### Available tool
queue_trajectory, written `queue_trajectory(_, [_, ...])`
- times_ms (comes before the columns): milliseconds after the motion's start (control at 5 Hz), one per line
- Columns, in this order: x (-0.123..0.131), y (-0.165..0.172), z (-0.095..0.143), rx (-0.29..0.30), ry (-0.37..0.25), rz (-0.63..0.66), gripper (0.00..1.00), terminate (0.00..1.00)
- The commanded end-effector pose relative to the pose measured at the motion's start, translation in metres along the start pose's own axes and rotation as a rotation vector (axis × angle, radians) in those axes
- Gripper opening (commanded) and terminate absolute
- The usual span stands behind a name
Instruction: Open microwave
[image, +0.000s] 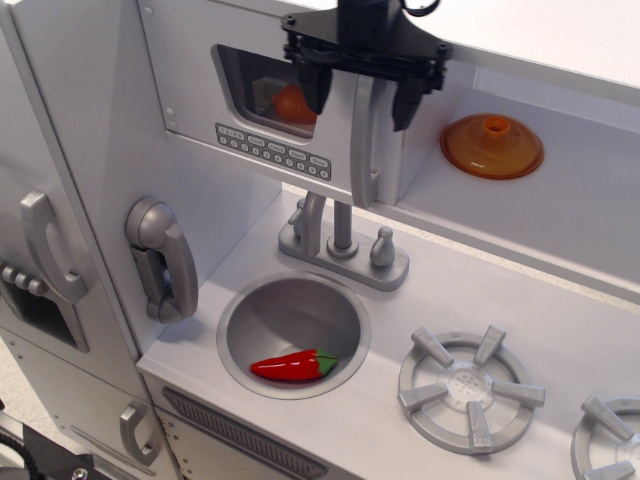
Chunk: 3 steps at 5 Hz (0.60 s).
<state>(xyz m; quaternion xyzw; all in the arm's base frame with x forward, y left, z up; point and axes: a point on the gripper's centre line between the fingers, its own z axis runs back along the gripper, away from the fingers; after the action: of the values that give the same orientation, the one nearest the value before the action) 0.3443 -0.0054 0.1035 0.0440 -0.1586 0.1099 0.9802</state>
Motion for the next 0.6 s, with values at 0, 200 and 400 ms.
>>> queue_trajectory(0, [0.016, 0.002, 0.015, -0.02, -0.04, -0.009, 0.0, 0.0])
queue_trajectory(200, [0.013, 0.003, 0.017, -0.039, -0.03, -0.021, 0.0, 0.0])
queue_trajectory(400, [0.005, 0.008, 0.018, -0.028, -0.032, -0.056, 0.0, 0.0])
